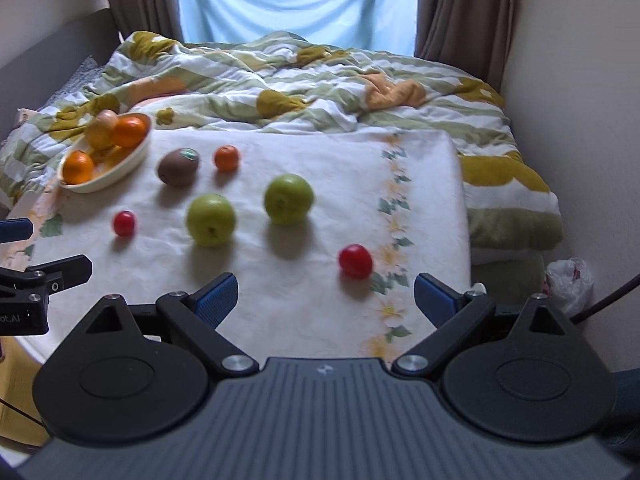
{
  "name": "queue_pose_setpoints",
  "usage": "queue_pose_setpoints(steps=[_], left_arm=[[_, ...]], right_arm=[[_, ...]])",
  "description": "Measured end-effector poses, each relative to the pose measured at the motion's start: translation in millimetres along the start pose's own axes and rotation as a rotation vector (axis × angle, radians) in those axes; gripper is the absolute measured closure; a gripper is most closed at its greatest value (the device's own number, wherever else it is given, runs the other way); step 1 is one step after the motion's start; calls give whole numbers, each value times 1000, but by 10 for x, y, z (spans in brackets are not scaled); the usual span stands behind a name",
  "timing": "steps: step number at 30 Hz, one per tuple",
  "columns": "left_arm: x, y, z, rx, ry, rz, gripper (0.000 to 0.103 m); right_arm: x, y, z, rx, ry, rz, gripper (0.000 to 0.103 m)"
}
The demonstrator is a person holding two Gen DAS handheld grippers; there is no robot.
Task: Organize fruits
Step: 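Withdraw both tools from the bowl back over the remaining fruit, then grasp a green apple with the left tool while the right tool grasps a red tomato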
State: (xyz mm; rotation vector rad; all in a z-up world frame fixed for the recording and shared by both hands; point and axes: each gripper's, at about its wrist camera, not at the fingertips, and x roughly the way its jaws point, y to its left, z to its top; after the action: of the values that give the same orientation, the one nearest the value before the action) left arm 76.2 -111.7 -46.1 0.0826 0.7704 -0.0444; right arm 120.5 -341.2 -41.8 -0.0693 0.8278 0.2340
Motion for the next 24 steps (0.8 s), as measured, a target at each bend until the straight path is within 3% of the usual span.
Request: queue_pose_setpoints(steps=[14,21,24], left_arm=[[916,-362,214,71,42,-12,4],[1194,-394,262,95,76,-32,15],[1261,-405,263,98,89,-44,25]], right_arm=[[744,-279,-76,-13,40,5,2],[964,-298,-26,4,62,26,13],[1026,-287,-10,1,66,27,19]])
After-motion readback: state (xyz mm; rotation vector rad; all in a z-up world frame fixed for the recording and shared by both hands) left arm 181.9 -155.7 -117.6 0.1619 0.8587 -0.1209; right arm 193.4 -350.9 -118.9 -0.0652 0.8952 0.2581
